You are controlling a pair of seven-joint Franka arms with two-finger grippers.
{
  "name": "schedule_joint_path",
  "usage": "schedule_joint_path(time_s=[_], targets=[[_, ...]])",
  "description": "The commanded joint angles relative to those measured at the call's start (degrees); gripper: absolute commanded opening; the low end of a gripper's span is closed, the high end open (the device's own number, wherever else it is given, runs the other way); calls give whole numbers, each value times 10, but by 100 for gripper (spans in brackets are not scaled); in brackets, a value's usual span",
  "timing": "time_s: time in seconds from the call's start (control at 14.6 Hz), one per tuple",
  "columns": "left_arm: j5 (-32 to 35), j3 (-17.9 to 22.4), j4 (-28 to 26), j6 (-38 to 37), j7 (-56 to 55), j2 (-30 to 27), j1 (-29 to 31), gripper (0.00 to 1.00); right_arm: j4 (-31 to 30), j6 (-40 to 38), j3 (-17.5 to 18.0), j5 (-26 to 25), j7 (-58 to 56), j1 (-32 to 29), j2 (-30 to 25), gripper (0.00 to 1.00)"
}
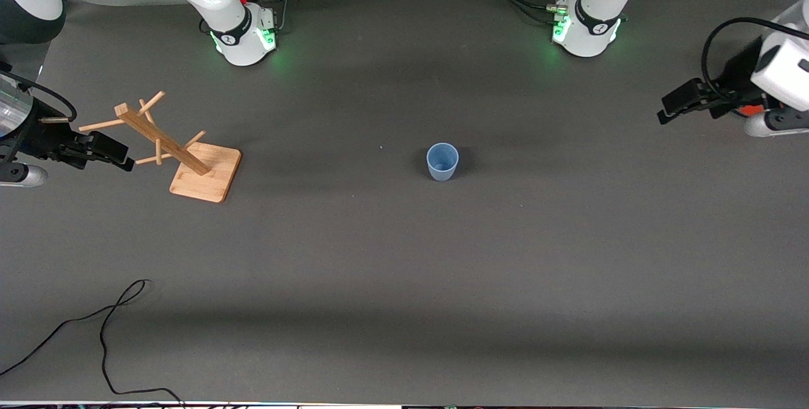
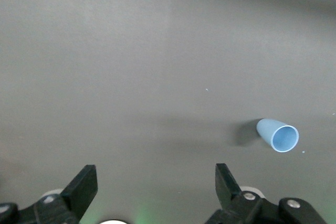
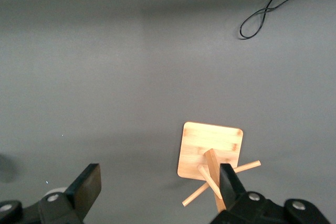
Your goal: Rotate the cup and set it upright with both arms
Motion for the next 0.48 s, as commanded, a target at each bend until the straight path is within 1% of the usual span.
schedule_joint_path(time_s=[0.0,0.14,0.27,0.41], targets=[[35,30,15,4,47,19,-28,100,13,-2,-2,6,-18,5,7,100],[57,28,8,25,47,24,-29,100,15,1,-2,7,-18,4,7,100],[57,28,8,27,50,25,-28,100,26,2,-2,7,-18,4,10,100],[78,28,9,23,67,25,-29,100,29,2,-2,7,-20,4,11,100]])
